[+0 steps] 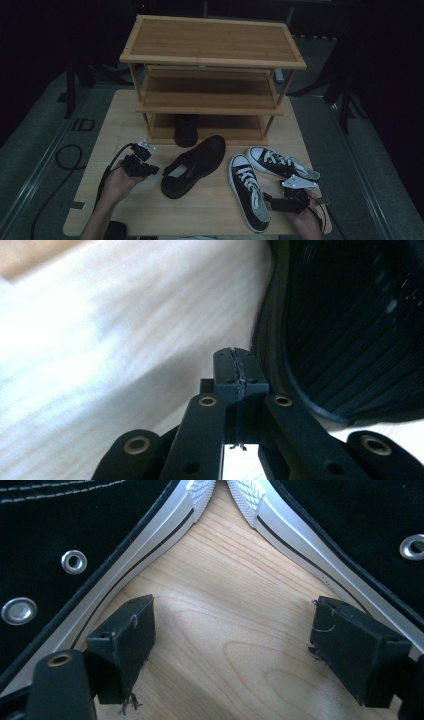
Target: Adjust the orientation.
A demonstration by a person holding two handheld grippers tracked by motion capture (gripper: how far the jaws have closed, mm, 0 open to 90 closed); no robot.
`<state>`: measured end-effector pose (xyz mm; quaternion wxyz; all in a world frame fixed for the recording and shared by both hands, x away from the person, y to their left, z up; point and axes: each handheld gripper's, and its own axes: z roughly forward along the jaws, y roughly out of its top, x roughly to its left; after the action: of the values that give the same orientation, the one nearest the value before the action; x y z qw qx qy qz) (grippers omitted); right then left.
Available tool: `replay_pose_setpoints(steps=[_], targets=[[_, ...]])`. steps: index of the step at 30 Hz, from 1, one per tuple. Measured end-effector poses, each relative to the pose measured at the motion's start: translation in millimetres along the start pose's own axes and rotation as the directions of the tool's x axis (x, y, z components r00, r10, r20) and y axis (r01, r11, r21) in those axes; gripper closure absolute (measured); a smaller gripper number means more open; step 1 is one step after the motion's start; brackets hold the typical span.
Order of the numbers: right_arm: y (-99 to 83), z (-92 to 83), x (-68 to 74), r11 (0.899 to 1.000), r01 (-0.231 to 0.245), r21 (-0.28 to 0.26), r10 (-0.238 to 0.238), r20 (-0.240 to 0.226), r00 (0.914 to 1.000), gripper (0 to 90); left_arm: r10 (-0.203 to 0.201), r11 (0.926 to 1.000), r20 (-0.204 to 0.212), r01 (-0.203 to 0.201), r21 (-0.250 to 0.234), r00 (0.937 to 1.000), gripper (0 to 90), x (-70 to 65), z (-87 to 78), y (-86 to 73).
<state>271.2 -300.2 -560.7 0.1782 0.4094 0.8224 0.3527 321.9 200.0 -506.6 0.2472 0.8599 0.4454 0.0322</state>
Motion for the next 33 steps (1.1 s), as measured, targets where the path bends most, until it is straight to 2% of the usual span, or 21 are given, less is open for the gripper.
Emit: replay_pose_setpoints(steps=[5,14,16,20,29,33], targets=[[0.0,0.0,0.1,1.0,0.001,0.0,-0.001,0.0,1.0,18.0,-0.002,1.0,0.006,0.002,0.0,1.0,90.0,-1.7,2.2,-9.6],[-0.1,0.0,0.1,1.0,0.001,0.0,-0.001,0.0,1.0,18.0,0.037,0.9991,0.038,-0.038,0.017,0.9986,90.0,-14.7,13.8,-17.0],[-0.1,0.0,0.1,1.0,0.001,0.0,-0.001,0.0,1.0,18.0,0.045,0.9987,0.018,-0.045,0.023,0.9988,90.0,-18.1,15.4,-17.6],[0.0,0.0,0.1,1.0,0.001,0.0,-0.001,-0.001,1.0,18.0,0.039,0.9991,0.014,-0.039,0.017,0.9992,90.0,-21.3,14.5,-19.4],[0.0,0.0,0.1,1.0,0.001,0.0,-0.001,0.0,1.0,18.0,0.092,0.9956,0.05,-0.093,0.014,0.9945,90.0,-43.8,21.3,-18.7],[0.0,0.0,0.1,1.0,0.001,0.0,-0.001,-0.001,1.0,18.0,0.109,0.9939,0.088,-0.11,0.006,0.9901,90.0,-55.6,25.7,-16.5]])
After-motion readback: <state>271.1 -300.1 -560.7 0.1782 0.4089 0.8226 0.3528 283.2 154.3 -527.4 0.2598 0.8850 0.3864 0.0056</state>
